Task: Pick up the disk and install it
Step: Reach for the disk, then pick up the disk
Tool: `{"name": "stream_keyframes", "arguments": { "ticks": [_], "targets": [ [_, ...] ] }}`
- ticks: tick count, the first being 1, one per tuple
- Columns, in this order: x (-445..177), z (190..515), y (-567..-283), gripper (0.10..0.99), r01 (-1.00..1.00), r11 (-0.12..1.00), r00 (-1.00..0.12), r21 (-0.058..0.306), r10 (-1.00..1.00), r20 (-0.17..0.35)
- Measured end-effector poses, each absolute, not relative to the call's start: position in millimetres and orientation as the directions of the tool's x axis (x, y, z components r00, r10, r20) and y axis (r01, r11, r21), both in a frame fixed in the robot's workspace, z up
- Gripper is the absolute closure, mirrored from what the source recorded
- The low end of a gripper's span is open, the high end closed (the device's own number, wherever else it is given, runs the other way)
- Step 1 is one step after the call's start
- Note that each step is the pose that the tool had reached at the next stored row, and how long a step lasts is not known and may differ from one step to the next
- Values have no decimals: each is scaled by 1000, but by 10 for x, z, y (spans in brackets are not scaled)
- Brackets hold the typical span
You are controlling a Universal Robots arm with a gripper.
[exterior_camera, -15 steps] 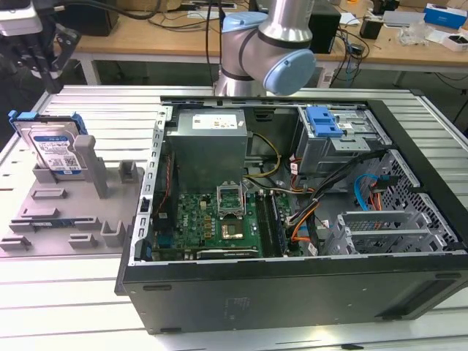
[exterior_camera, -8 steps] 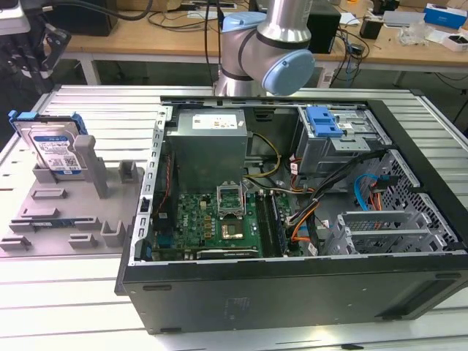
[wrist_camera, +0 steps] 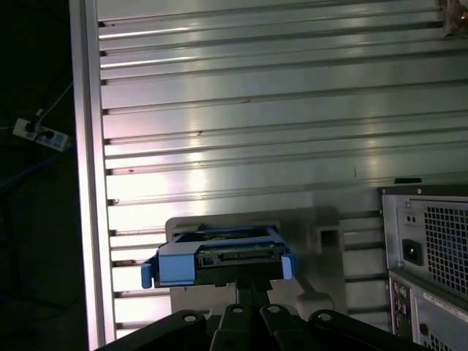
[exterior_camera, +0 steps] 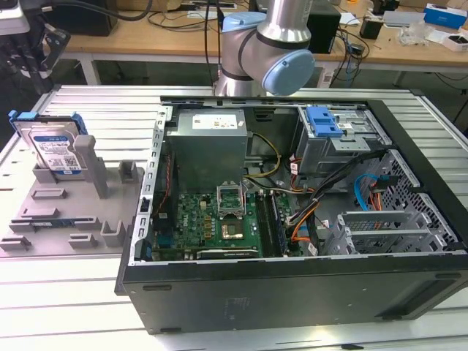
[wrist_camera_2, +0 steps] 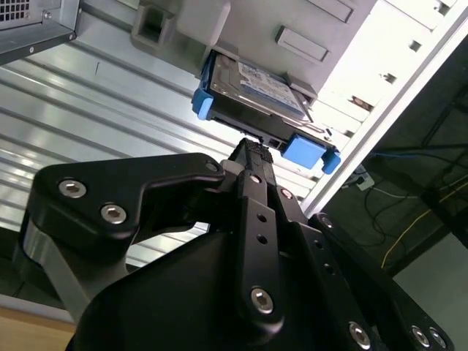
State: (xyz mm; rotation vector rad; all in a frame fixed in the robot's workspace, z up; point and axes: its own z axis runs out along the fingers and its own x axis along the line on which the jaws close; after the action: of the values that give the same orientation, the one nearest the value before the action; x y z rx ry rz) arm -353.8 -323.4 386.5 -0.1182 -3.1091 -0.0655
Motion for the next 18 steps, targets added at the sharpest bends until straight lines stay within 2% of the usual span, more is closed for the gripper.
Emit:
{"name": "stream_keyframes", "arguments": {
  "ticks": [18],
  "targets": [
    [-3549, 3864, -3234, 980, 68, 997, -997, 40, 66, 41]
  ]
}}
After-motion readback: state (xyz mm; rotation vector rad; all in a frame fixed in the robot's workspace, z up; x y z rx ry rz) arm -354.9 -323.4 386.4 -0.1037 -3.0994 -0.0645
